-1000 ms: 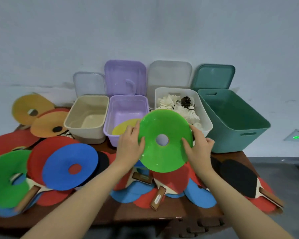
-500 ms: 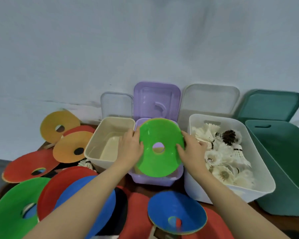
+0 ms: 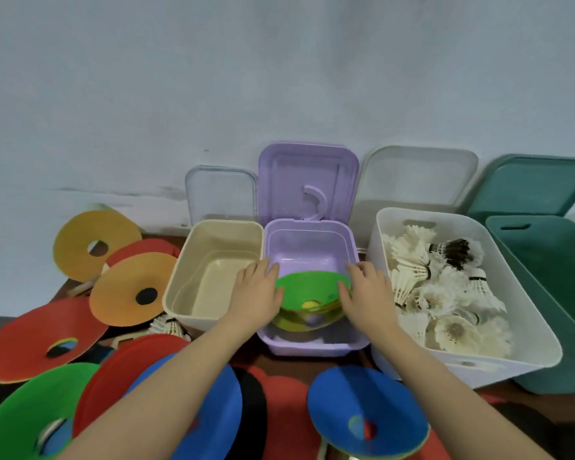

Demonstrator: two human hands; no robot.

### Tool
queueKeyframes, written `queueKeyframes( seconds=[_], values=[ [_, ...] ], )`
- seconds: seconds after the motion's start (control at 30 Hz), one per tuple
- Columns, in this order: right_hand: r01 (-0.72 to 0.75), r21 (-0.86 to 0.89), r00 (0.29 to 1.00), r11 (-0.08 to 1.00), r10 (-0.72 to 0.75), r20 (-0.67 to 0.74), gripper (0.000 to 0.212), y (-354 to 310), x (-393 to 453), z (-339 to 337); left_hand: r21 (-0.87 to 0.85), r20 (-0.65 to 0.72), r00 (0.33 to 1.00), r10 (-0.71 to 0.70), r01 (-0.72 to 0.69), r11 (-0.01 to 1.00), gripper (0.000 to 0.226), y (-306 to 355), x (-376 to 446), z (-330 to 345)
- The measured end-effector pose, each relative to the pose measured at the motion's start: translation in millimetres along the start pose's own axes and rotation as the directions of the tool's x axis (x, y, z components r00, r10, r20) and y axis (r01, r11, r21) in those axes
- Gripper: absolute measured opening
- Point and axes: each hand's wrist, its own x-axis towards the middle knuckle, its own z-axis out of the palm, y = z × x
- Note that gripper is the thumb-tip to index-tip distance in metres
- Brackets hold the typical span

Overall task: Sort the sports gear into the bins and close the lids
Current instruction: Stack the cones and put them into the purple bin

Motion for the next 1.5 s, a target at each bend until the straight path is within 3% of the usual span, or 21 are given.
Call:
queueKeyframes(
  seconds=[0.23, 0.37, 0.47, 0.57, 0.67, 0.8, 0.9, 1.0, 1.07, 1.17, 1.33, 1.5],
  values=[
    [0.040, 0.096, 0.998, 0.995, -0.034, -0.054, 0.030, -18, -55, -22, 0.027, -0.139, 0.959, 0.245, -0.244, 0.969, 0.042, 0, -30, -26],
    [0.031, 0.186, 0.990, 0.982, -0.005, -0.137, 0.019, -25, -98, -36, -0.030, -0.194, 0.938, 0.289, -0.300, 0.953, 0.039, 8, -59, -32],
    [-0.052, 0.170, 0.989, 0.984, 0.074, -0.125, 0.015, -17, -128, -40, -0.132, -0.217, 0.928, 0.302, -0.335, 0.933, 0.033, 19, -86, -31],
    [-0.179, 0.122, 0.981, 0.976, 0.186, -0.050, 0.015, 4, -151, -37, -0.161, -0.148, 0.947, 0.285, -0.307, 0.938, 0.034, 35, -108, -28],
    [-0.332, 0.037, 0.942, 0.942, 0.330, 0.061, 0.028, 26, -178, -32, -0.187, -0.071, 0.970, 0.234, -0.243, 0.952, 0.038, 55, -131, -12],
    [-0.523, -0.048, 0.821, 0.851, 0.518, 0.241, 0.045, 42, -203, -27, -0.066, 0.238, 0.969, 0.067, -0.053, 0.996, 0.048, 80, -160, 15],
    [-0.619, 0.023, 0.744, 0.785, 0.576, 0.339, 0.051, 54, -212, -22, -0.022, 0.370, 0.925, -0.081, 0.096, 0.995, 0.054, 93, -176, 35],
    [-0.649, 0.106, 0.726, 0.753, 0.571, 0.383, 0.039, 61, -224, -22, -0.084, 0.420, 0.901, -0.106, 0.154, 0.984, 0.057, 99, -186, 49],
    [-0.622, 0.240, 0.770, 0.745, 0.525, 0.362, 0.028, 63, -234, -23, -0.156, 0.427, 0.897, -0.117, 0.200, 0.967, 0.060, 101, -192, 53],
    [-0.496, 0.430, 0.868, 0.754, 0.419, 0.267, 0.028, 62, -246, -28, -0.250, 0.355, 0.928, -0.114, 0.211, 0.945, 0.059, 104, -200, 52],
    [-0.291, 0.501, 0.956, 0.815, 0.267, 0.122, 0.050, 56, -249, -42, -0.314, 0.133, 0.989, -0.059, 0.099, 0.944, 0.052, 112, -211, 34],
    [-0.107, 0.549, 0.992, 0.829, 0.124, 0.007, 0.051, 35, -243, -70, -0.296, -0.106, 0.992, -0.068, 0.034, 0.955, 0.059, 101, -217, 7]
  ],
)
